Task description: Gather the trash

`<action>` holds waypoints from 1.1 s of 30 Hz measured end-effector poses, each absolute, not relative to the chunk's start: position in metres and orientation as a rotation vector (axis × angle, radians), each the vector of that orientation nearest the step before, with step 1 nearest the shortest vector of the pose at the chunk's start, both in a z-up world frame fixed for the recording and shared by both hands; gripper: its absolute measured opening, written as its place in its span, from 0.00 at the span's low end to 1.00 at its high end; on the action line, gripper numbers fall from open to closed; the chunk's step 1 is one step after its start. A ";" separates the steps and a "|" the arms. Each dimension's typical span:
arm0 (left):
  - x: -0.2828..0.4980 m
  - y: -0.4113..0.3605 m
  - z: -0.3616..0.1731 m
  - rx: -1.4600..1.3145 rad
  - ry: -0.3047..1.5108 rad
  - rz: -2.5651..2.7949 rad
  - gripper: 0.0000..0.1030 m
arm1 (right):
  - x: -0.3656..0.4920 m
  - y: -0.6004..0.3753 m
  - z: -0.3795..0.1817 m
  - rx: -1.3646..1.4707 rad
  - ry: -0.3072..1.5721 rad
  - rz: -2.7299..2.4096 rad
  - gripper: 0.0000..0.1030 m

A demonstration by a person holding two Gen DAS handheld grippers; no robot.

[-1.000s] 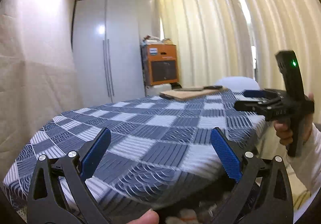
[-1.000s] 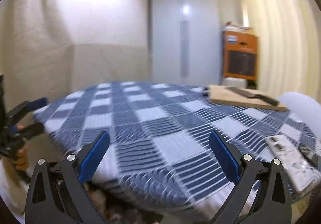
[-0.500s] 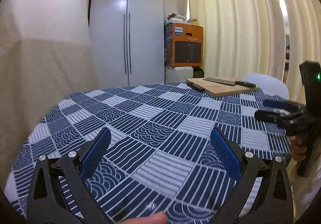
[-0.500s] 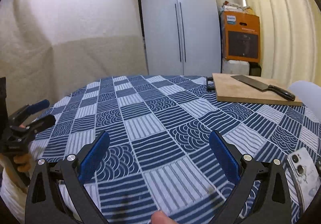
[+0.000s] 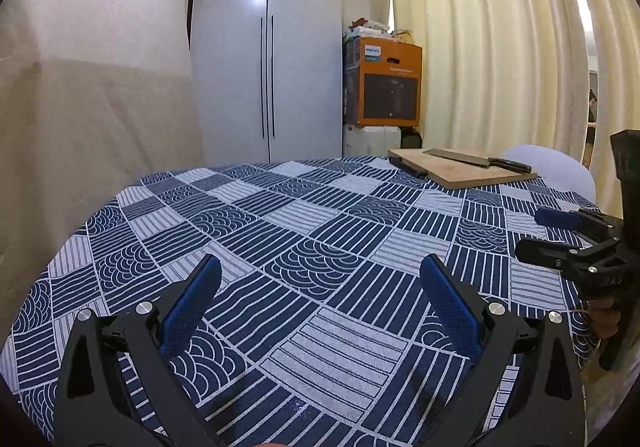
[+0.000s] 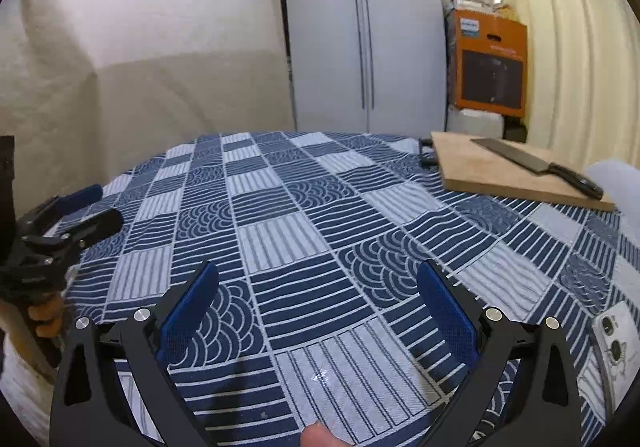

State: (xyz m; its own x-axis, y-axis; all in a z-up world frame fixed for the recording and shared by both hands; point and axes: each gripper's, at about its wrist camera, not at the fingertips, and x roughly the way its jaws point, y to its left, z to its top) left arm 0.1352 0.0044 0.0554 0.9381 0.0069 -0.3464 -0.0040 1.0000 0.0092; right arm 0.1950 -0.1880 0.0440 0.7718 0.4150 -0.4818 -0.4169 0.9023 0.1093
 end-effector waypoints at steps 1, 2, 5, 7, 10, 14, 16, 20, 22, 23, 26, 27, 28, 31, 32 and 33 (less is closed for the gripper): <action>0.135 0.005 0.055 0.004 0.357 0.009 0.94 | 0.194 -0.189 0.044 0.002 0.511 0.437 0.92; 0.136 0.006 0.055 -0.002 0.361 0.006 0.94 | 0.192 -0.189 0.044 0.000 0.497 0.427 0.92; 0.137 0.008 0.055 -0.018 0.372 0.010 0.94 | 0.188 -0.186 0.045 -0.025 0.485 0.423 0.92; 0.137 0.006 0.054 -0.006 0.372 0.008 0.94 | 0.187 -0.183 0.045 -0.044 0.484 0.436 0.92; 0.136 0.002 0.054 0.020 0.371 0.009 0.94 | 0.187 -0.183 0.044 -0.048 0.489 0.445 0.92; 0.135 -0.001 0.053 0.033 0.366 -0.001 0.94 | 0.188 -0.183 0.044 -0.040 0.497 0.456 0.92; 0.136 -0.001 0.053 0.033 0.369 -0.001 0.94 | 0.188 -0.184 0.044 -0.039 0.498 0.457 0.92; 0.136 0.000 0.053 0.026 0.367 -0.016 0.94 | 0.185 -0.183 0.045 -0.046 0.476 0.443 0.92; 0.135 0.000 0.053 0.031 0.363 -0.010 0.94 | 0.182 -0.182 0.045 -0.062 0.461 0.438 0.92; 0.135 -0.001 0.053 0.032 0.361 -0.011 0.94 | 0.182 -0.181 0.045 -0.068 0.458 0.438 0.92; 0.135 -0.001 0.053 0.032 0.356 -0.013 0.94 | 0.180 -0.178 0.045 -0.089 0.450 0.440 0.92; 0.134 -0.001 0.053 0.035 0.352 -0.014 0.94 | 0.179 -0.178 0.045 -0.092 0.448 0.439 0.92; 0.134 -0.002 0.053 0.038 0.350 -0.013 0.94 | 0.179 -0.177 0.045 -0.093 0.447 0.440 0.92; 0.133 -0.003 0.053 0.044 0.345 -0.008 0.94 | 0.179 -0.178 0.046 -0.090 0.449 0.441 0.92; 0.133 -0.003 0.053 0.044 0.344 -0.007 0.94 | 0.179 -0.178 0.046 -0.090 0.450 0.441 0.92; 0.133 -0.003 0.053 0.043 0.344 -0.007 0.94 | 0.179 -0.177 0.046 -0.090 0.450 0.442 0.92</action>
